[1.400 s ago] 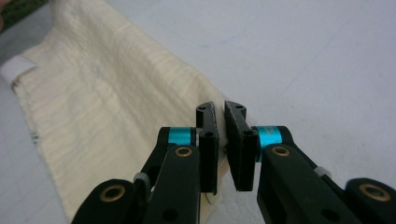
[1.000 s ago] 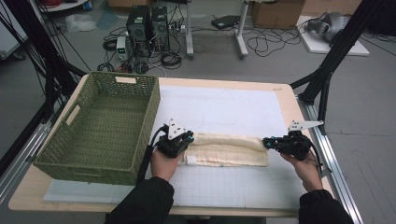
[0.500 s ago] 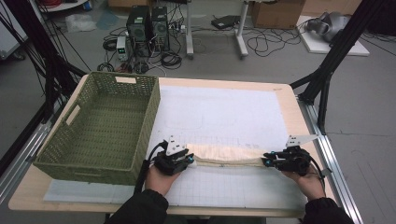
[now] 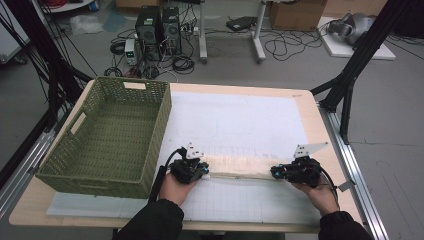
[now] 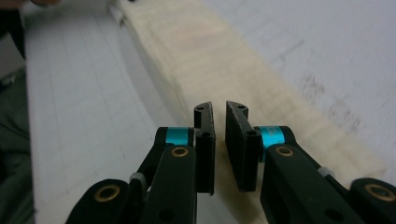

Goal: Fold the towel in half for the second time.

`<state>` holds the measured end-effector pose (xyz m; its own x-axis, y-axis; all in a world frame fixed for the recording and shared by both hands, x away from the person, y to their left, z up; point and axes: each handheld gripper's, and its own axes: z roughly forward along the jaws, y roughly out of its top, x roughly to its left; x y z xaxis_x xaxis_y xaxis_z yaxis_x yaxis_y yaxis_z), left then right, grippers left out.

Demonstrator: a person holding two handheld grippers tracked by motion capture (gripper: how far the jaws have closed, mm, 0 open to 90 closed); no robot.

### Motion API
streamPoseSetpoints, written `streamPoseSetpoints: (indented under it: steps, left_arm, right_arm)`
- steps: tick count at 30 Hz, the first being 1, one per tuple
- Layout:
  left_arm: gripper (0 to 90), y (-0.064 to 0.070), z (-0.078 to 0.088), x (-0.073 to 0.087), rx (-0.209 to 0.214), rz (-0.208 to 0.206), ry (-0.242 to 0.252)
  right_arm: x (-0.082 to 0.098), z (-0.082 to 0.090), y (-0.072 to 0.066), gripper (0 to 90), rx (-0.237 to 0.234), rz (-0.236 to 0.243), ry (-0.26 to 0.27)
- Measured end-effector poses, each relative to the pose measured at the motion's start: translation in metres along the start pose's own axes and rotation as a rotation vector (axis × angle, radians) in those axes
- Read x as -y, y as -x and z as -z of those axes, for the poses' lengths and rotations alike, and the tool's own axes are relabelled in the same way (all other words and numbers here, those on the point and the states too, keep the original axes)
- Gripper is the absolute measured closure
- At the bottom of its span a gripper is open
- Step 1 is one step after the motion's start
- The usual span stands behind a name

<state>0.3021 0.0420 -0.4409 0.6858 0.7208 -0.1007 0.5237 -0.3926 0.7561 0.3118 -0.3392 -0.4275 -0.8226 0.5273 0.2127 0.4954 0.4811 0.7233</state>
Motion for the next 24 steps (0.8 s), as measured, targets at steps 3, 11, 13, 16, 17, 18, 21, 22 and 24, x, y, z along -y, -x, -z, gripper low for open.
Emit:
streamPoseSetpoints:
  steps: [3, 11, 13, 16, 17, 18, 21, 22, 24]
  left_arm:
    - [83.2, 0.0, 0.003, 0.002, -0.01, -0.007, 0.004]
    - [74.5, 0.004, 0.007, 0.003, -0.015, -0.043, 0.033]
    - [74.6, 0.004, 0.013, 0.001, -0.036, -0.062, 0.07]
    - [74.8, 0.0, 0.013, -0.001, -0.05, -0.055, 0.072]
    - [72.6, -0.002, 0.012, -0.001, -0.063, -0.049, 0.071]
    - [71.9, -0.003, 0.009, -0.001, -0.063, -0.043, 0.056]
    - [72.2, -0.003, 0.003, 0.004, -0.067, -0.043, 0.016]
    - [72.6, -0.003, 0.003, 0.004, -0.068, -0.046, 0.014]
    - [72.4, -0.004, 0.004, 0.004, -0.059, -0.048, 0.016]
  right_arm:
    - [0.012, -0.003, 0.004, 81.9, 0.033, 0.01, -0.042]
    - [0.021, 0.005, 0.006, 77.3, 0.086, 0.002, -0.016]
    - [0.018, 0.008, 0.004, 72.0, 0.086, 0.006, 0.001]
    - [0.016, 0.015, 0.001, 62.5, 0.137, 0.026, 0.043]
    - [0.016, 0.015, 0.002, 61.6, 0.152, 0.015, 0.04]
    - [0.016, 0.014, 0.004, 61.4, 0.151, 0.006, 0.032]
    - [0.021, 0.008, 0.007, 60.8, 0.154, -0.001, 0.003]
    - [0.022, 0.007, 0.007, 60.8, 0.158, 0.001, 0.008]
    - [0.021, 0.007, 0.006, 60.6, 0.157, 0.002, 0.005]
